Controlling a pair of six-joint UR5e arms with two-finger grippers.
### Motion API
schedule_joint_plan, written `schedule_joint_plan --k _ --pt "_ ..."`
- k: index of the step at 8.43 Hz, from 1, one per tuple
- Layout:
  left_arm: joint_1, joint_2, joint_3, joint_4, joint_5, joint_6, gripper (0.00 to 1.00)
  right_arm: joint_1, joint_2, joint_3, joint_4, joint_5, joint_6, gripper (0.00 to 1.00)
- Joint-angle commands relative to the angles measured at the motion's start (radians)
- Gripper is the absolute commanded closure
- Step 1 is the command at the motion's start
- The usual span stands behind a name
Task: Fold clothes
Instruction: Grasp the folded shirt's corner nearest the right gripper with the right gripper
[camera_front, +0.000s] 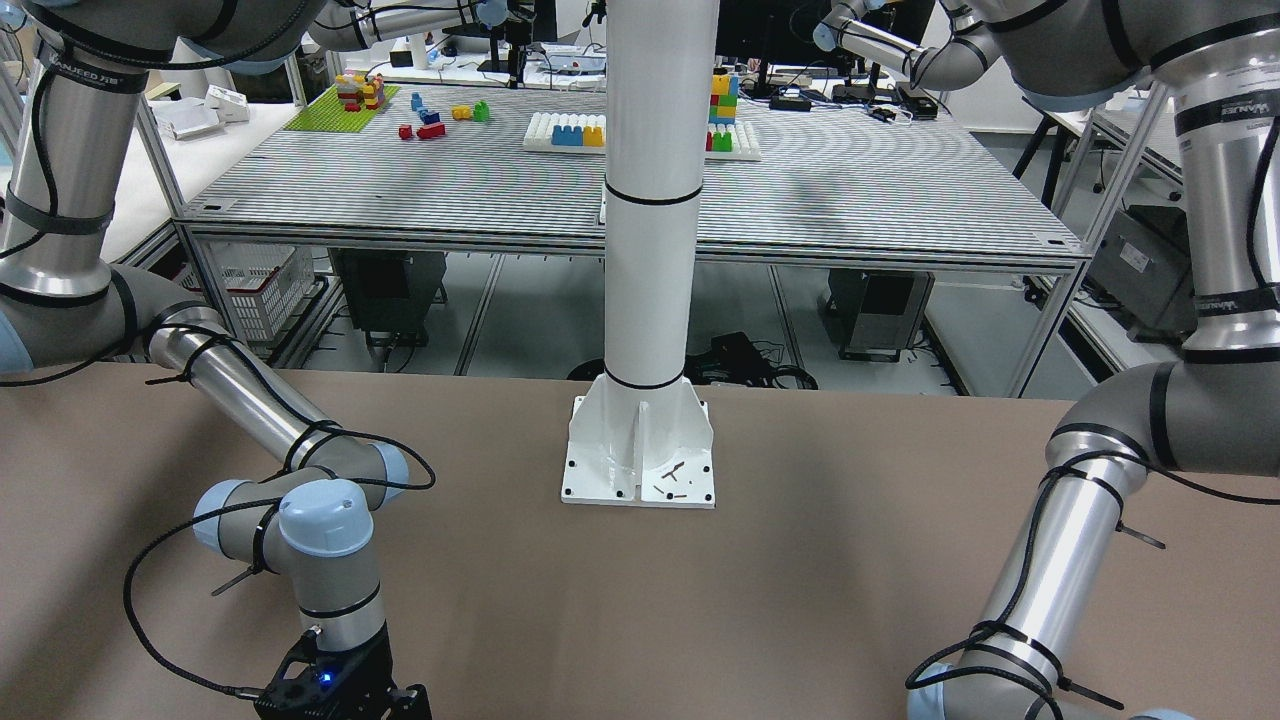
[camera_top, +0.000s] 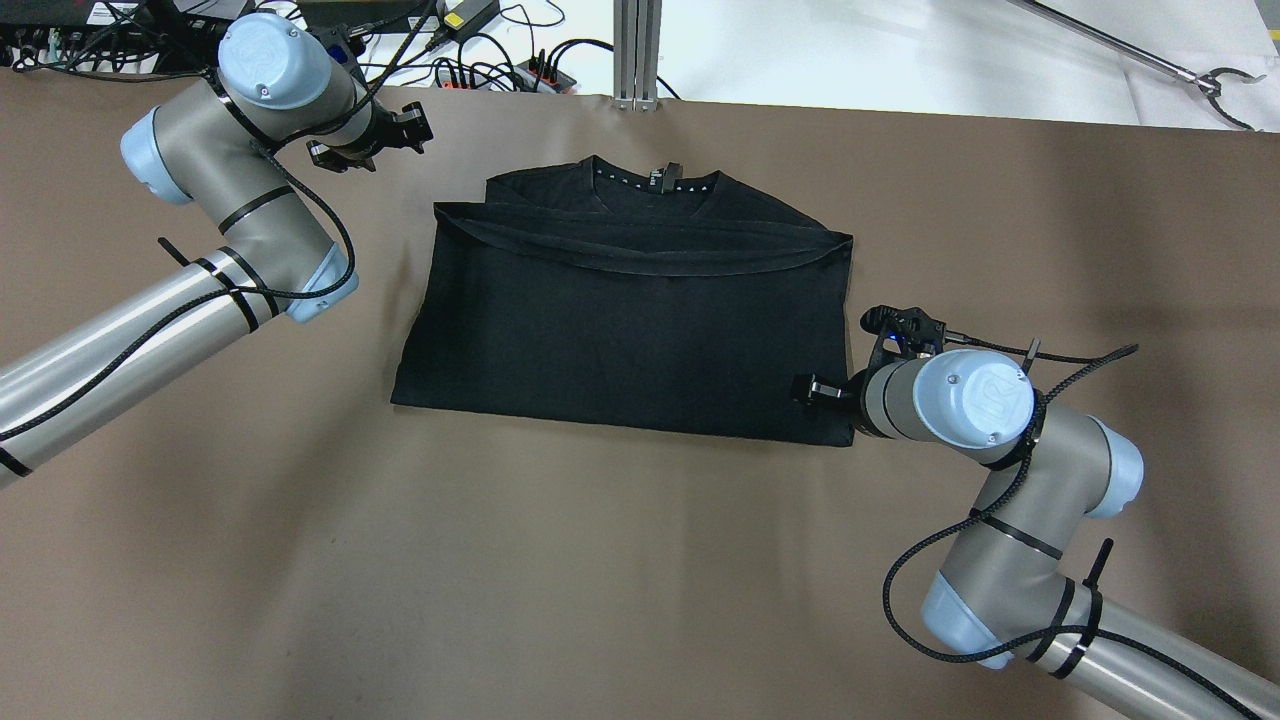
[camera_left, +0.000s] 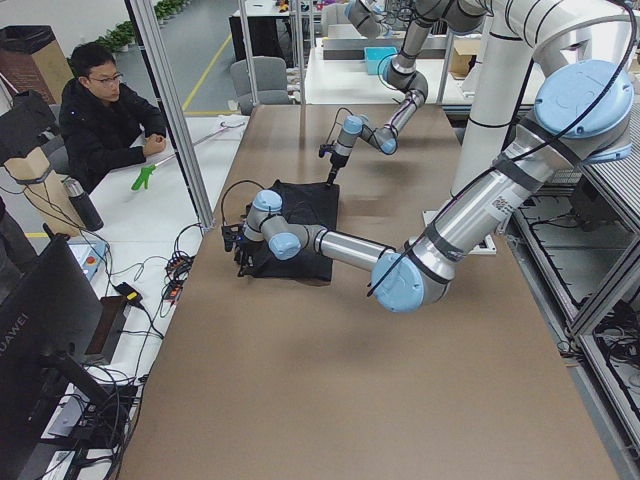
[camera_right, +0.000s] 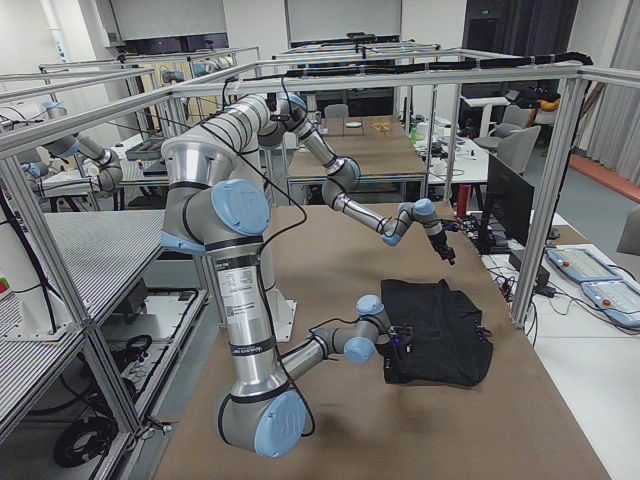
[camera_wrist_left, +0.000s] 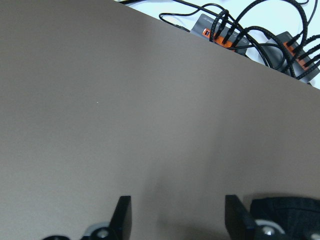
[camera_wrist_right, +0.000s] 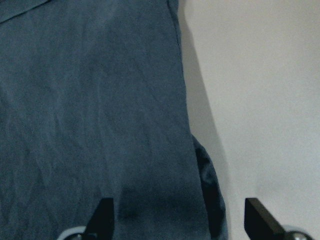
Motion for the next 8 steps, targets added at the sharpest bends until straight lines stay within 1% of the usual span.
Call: schedule_joint_plan --k 1,2,4,5,6,7,8 --pt "0.003 -0.002 -0.001 0.003 0.005 -0.001 0.29 -0.019 -0.039 0.032 0.003 0.007 0.083 0.16" --pt "0.003 -0.004 -0.001 0.005 0.003 -0.001 0.29 -0.040 -0.039 0.033 0.006 0.003 0.134 0.24" --pt "0.003 -0.002 0.000 0.006 0.005 -0.001 0.29 -0.042 -0.040 0.032 0.006 0.006 0.142 0.37" --pt "0.003 -0.002 0.000 0.006 0.005 -0.001 0.29 -0.040 -0.045 0.029 0.006 0.009 0.144 0.40" --pt "0.003 -0.002 0.000 0.006 0.006 -0.001 0.29 -0.040 -0.045 0.032 0.006 0.009 0.144 0.60" --pt "0.003 0.001 0.000 0.006 0.006 0.000 0.29 -0.040 -0.045 0.030 0.006 0.009 0.162 0.94" --pt "0.006 0.001 0.000 0.006 0.012 0.000 0.29 -0.040 -0.045 0.035 0.006 0.010 0.165 1.00"
